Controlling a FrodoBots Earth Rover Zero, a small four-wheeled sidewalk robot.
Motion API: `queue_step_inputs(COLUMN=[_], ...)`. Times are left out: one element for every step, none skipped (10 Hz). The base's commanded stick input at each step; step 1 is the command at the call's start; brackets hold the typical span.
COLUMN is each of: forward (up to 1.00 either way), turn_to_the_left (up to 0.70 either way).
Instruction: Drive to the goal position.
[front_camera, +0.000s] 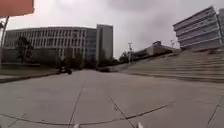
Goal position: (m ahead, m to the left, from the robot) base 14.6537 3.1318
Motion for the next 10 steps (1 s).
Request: queue_step_inputs(forward=[0.83,0.83,0.83,0.83,0.83,0.83,0.83,0.83,0.83,0.83], turn_to_the_left=[0.0,0.0,0.0,0.0,0.0,0.0,0.0,0.0,0.0,0.0])
